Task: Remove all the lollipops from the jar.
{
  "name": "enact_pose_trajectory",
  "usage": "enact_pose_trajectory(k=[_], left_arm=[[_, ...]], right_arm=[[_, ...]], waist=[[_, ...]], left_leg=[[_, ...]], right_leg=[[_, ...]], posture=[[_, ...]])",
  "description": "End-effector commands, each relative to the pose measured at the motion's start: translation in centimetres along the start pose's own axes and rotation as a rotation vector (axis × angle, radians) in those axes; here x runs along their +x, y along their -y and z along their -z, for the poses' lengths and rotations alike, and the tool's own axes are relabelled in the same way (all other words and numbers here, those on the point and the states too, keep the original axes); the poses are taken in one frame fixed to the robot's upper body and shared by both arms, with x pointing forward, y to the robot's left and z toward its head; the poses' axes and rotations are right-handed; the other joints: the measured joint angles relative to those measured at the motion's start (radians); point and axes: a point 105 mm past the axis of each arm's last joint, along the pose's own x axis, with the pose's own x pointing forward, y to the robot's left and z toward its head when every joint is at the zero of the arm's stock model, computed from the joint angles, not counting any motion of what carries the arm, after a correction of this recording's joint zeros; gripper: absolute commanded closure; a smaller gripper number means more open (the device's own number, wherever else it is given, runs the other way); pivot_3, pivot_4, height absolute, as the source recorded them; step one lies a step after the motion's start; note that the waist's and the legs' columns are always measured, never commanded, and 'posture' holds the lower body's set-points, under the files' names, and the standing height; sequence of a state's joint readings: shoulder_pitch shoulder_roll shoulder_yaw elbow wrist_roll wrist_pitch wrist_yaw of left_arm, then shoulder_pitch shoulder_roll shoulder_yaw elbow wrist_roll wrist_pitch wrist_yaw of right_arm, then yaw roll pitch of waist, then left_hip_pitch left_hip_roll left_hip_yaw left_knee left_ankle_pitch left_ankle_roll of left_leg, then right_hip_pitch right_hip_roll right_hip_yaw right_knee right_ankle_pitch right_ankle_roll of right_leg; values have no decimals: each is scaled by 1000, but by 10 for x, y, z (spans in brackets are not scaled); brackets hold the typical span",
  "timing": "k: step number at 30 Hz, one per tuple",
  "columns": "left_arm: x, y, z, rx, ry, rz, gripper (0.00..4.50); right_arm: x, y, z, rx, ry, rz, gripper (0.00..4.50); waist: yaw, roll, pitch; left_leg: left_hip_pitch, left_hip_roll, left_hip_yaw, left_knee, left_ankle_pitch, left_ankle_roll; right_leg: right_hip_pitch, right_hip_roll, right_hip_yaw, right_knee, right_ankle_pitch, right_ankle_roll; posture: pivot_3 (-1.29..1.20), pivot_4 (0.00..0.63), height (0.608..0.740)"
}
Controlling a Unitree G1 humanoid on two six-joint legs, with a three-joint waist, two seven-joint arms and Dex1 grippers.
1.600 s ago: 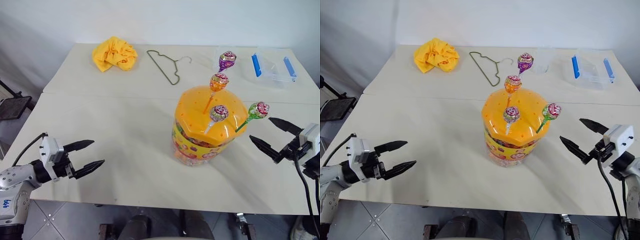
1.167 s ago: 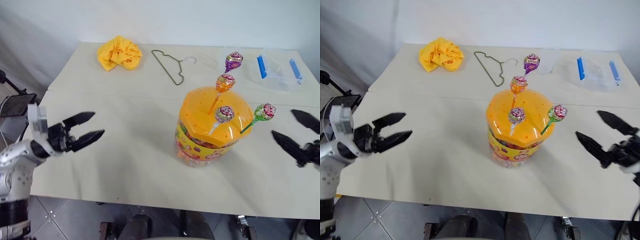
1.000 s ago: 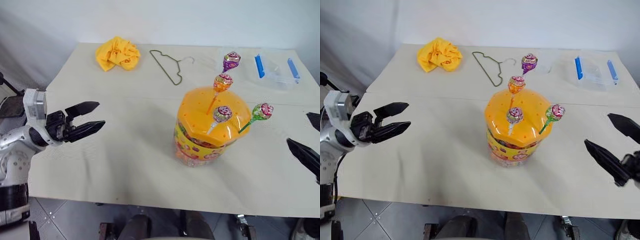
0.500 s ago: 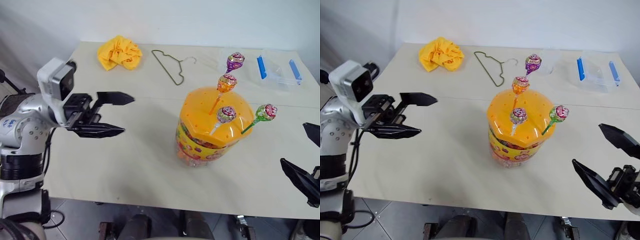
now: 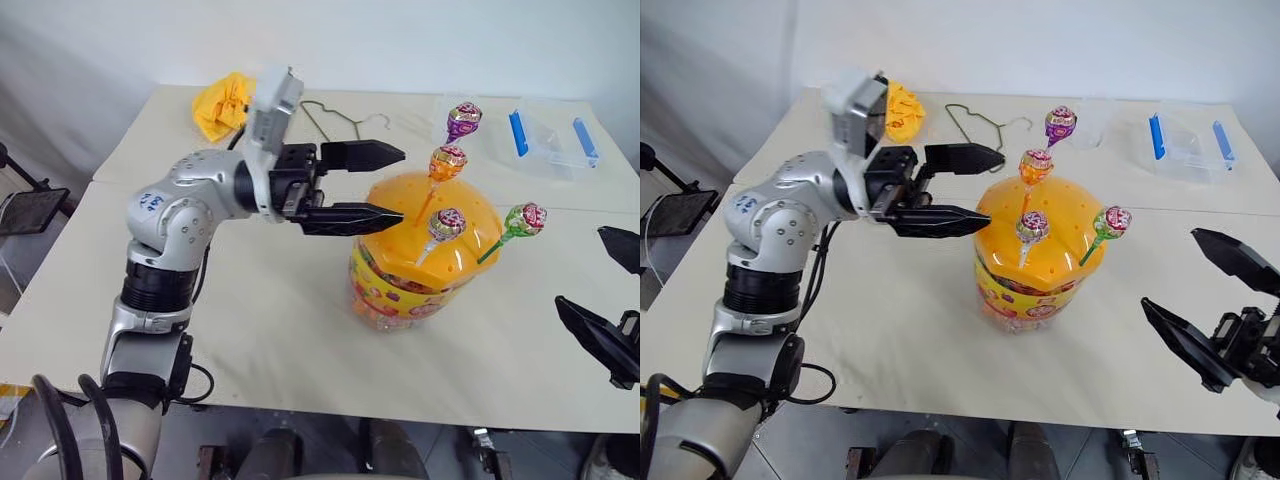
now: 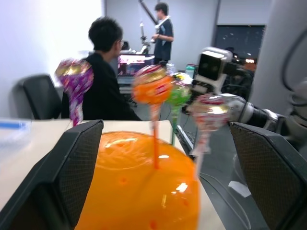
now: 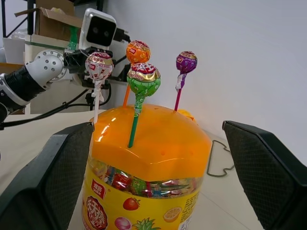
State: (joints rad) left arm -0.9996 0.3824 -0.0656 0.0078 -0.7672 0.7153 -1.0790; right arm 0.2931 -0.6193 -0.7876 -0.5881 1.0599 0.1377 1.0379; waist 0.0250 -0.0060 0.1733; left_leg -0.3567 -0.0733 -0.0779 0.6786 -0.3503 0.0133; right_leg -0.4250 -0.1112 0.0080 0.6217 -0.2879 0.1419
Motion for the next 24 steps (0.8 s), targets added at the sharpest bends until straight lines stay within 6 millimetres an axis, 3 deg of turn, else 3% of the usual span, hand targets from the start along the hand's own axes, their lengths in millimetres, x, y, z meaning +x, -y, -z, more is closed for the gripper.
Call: enact_pose_trajectory(k=[1,8,9,12,18,24], left_arm=[[13,0,-3,28,-34,32,10],[28,-4,4,-11,-36,73,10],[29,-5,6,-11,-38,71,192],[28,-7,8,-16,-38,73,870],[31,-4,8,-18,-29,107,2731],[25,-2,-12,-29,94,137,4493]], right_arm=[[1,-1,-4,-22,2,8,0],[-2,-5,-6,-41,-3,50,0],[-2,-6,-6,-42,-4,56,0],[-3,-8,-6,-48,-7,69,0],[-4,-10,-7,-55,-10,92,0],[-2,-10,-9,-48,14,69,0]], waist=[[0,0,0],[2,0,0],[2,0,0],[1,0,0],[1,0,0],[1,0,0]], left_leg=[[0,0,0,0,0,0],[0,0,0,0,0,0],[-1,0,0,0,0,0],[-1,0,0,0,0,0],[-1,0,0,0,0,0],[-1,-1,0,1,0,0]], right_leg=[[0,0,0,0,0,0],[0,0,0,0,0,0],[0,0,0,0,0,1],[0,0,0,0,0,1],[0,0,0,0,0,1],[0,0,0,-1,0,1]], posture=[[0,150,740],[0,150,740],[0,150,740],[0,150,740],[0,150,740],[0,150,740]])
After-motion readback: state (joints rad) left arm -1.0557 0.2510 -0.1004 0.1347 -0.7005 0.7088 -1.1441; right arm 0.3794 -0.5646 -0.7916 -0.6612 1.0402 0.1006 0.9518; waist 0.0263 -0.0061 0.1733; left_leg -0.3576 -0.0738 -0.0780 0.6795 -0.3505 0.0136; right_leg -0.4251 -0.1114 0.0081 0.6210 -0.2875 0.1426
